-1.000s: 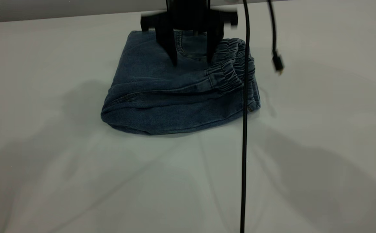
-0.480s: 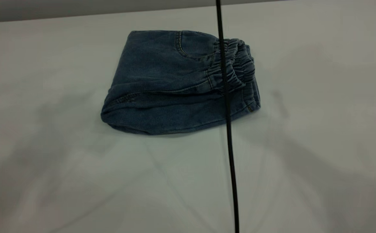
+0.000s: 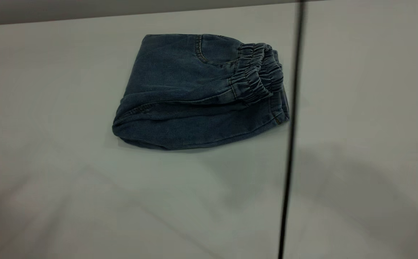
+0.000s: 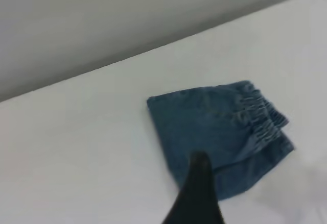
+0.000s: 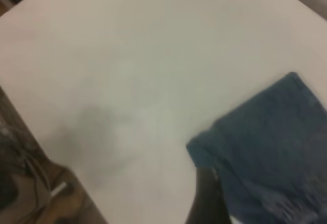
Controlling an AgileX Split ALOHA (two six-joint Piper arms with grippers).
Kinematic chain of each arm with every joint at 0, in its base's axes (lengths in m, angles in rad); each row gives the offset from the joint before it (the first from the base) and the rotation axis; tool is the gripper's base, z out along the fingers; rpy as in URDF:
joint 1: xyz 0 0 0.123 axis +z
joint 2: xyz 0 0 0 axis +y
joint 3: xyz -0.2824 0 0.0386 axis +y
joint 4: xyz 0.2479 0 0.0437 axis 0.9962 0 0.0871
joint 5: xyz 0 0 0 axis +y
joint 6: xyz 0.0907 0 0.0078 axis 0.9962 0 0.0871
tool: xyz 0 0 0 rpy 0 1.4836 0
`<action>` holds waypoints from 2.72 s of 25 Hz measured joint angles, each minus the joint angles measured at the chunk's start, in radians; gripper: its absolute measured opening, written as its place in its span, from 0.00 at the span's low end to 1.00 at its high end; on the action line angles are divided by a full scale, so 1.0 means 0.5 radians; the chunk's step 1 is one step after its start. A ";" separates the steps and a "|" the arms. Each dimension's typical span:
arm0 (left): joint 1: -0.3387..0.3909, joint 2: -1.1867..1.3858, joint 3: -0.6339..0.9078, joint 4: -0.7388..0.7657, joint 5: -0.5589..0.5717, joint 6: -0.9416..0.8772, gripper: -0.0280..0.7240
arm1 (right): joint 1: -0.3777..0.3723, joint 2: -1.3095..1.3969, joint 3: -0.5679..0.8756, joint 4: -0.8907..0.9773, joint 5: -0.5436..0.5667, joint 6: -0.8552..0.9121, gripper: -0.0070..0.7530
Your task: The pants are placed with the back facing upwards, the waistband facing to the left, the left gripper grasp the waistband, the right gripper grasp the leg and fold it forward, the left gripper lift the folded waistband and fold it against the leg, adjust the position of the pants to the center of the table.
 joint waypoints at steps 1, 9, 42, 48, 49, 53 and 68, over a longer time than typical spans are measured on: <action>0.000 -0.077 0.039 0.000 0.000 -0.035 0.79 | 0.000 -0.118 0.110 -0.010 0.002 0.000 0.59; 0.000 -0.636 0.528 0.014 -0.002 -0.272 0.79 | 0.000 -1.033 1.005 -0.155 -0.150 0.137 0.58; 0.000 -1.895 1.971 0.387 -0.297 -0.294 0.79 | 0.000 -2.918 2.768 -0.377 -0.262 0.309 0.58; 0.000 -1.895 1.969 0.387 -0.296 -0.294 0.79 | 0.000 -2.918 2.768 -0.347 -0.262 0.309 0.58; 0.000 -1.895 1.969 0.387 -0.295 -0.296 0.79 | 0.000 -2.918 2.768 -0.347 -0.262 0.309 0.58; 0.000 -1.895 1.969 0.387 -0.294 -0.294 0.79 | -0.071 -2.918 2.768 -0.326 -0.260 0.307 0.58; 0.524 -1.910 1.968 0.384 -0.288 -0.283 0.79 | -1.160 -3.184 2.764 -0.284 -0.241 0.309 0.58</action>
